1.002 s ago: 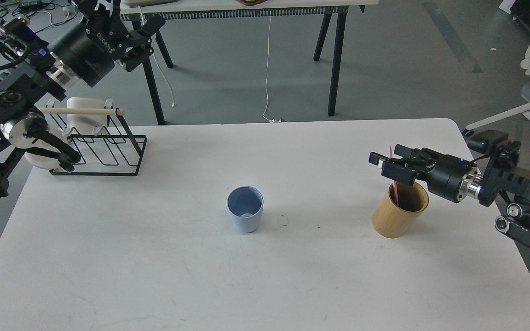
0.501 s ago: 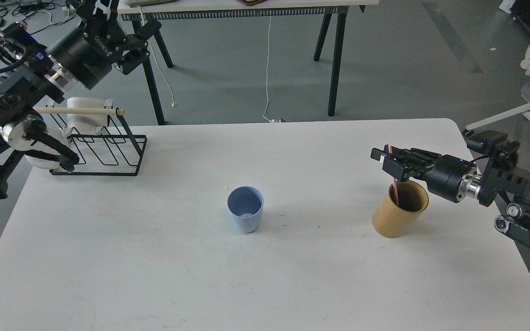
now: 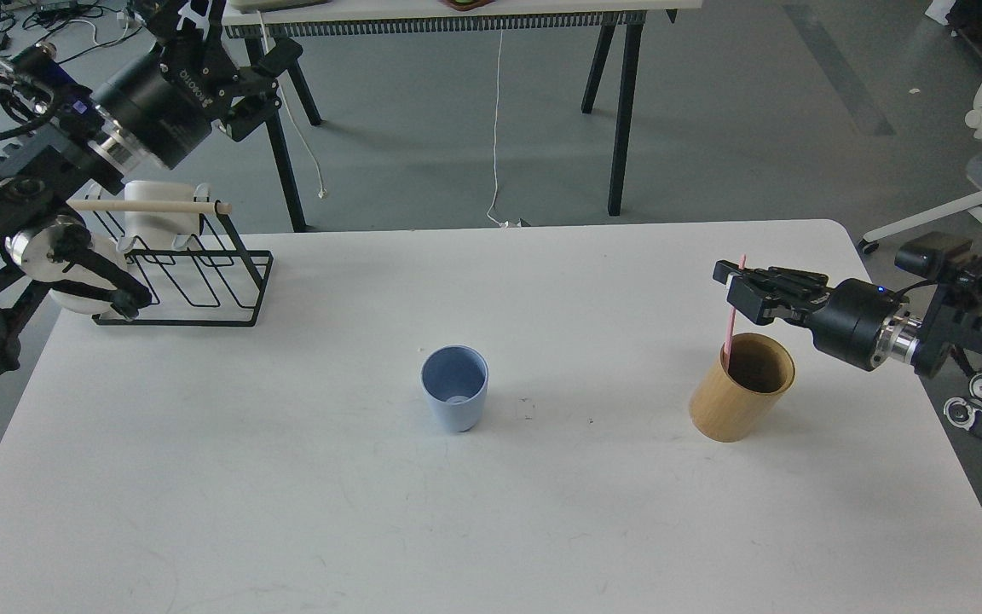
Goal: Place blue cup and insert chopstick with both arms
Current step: 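Lift the straw out and carry it above the blue cup, then lower the straw into the blue cup and open the right gripper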
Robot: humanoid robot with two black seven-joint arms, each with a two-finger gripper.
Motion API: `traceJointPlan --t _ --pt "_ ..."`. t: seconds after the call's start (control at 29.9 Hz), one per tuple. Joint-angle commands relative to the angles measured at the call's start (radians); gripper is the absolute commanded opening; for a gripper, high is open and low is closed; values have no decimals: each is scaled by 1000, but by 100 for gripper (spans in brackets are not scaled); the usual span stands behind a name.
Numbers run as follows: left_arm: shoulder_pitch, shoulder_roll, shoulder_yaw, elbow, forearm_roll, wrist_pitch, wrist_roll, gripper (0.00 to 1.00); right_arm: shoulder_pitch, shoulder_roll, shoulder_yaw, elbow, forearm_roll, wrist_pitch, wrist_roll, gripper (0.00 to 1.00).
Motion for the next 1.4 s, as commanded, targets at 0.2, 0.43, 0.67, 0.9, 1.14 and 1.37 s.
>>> traceJointPlan --t 0.2,0.43,0.67,0.9,1.14,1.37 --pt "0 -19 0 0 2 0 0 95 33 -129 54 131 49 5 0 0" --pt "2 -22 0 1 2 0 0 95 178 -217 63 252 103 17 0 0" --pt "9 -22 -3 55 -1 0 0 95 357 -76 -25 261 98 54 0 0" --pt "38 -13 -12 72 -12 0 0 95 494 192 -168 121 86 46 0 0" --pt "66 -11 -12 95 -12 0 0 95 491 413 -174 -50 0 44 0 0" --pt "72 -11 -12 107 -12 0 0 96 481 527 -226 -139 -14 0 0 0"
